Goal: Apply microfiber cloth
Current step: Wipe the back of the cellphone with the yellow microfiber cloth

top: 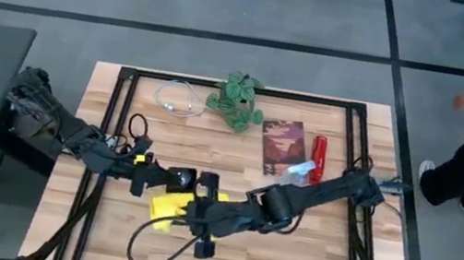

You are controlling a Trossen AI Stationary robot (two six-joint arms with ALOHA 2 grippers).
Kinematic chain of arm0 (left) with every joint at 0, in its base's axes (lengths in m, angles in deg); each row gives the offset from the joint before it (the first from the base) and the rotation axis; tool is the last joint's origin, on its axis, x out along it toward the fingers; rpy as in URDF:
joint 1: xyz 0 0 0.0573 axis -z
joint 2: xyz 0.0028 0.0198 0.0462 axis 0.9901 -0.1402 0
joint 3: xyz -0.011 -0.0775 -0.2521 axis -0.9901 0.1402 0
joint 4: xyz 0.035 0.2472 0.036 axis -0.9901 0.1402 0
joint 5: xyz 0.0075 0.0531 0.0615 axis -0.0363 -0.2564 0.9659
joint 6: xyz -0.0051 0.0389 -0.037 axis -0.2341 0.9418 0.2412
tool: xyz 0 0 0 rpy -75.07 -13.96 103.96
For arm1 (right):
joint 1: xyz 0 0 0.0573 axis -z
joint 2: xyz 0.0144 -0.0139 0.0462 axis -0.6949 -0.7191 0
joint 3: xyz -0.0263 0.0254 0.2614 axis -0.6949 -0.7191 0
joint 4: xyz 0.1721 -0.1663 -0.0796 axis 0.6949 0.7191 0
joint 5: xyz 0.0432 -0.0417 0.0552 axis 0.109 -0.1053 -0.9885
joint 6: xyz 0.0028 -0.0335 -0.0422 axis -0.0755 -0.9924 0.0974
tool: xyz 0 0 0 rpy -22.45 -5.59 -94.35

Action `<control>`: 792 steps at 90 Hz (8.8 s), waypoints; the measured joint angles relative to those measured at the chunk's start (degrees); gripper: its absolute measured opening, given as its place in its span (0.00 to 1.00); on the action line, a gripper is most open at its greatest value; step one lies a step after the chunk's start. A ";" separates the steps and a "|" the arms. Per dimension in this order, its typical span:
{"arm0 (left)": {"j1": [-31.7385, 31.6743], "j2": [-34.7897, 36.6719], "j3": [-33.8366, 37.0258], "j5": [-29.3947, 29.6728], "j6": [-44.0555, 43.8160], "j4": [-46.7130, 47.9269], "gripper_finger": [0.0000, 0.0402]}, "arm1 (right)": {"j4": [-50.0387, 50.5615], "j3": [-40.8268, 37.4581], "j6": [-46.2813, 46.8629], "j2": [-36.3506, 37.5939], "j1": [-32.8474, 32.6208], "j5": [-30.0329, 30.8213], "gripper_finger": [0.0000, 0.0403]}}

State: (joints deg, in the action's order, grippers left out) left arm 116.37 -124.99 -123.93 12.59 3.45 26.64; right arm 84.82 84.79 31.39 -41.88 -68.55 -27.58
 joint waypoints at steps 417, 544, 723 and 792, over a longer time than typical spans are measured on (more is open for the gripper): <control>-1.51 -0.24 -0.07 4.04 4.98 -1.25 0.03 | -0.46 -1.79 -6.58 1.75 4.36 7.30 0.00; -0.22 13.03 -0.09 5.81 0.19 24.51 0.03 | -5.41 -1.93 2.67 -23.89 4.33 -15.74 0.01; -6.75 3.10 0.21 -30.98 4.55 -3.14 0.03 | -9.20 -2.03 -83.98 0.92 9.49 -20.64 0.39; -13.28 8.10 -0.07 -25.77 19.53 17.21 0.35 | 23.34 -1.97 -38.20 0.49 11.87 -20.91 0.03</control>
State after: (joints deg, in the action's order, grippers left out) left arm 103.10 -116.89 -124.00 -13.18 22.98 43.85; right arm 108.16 82.83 -6.81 -41.39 -56.68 -48.49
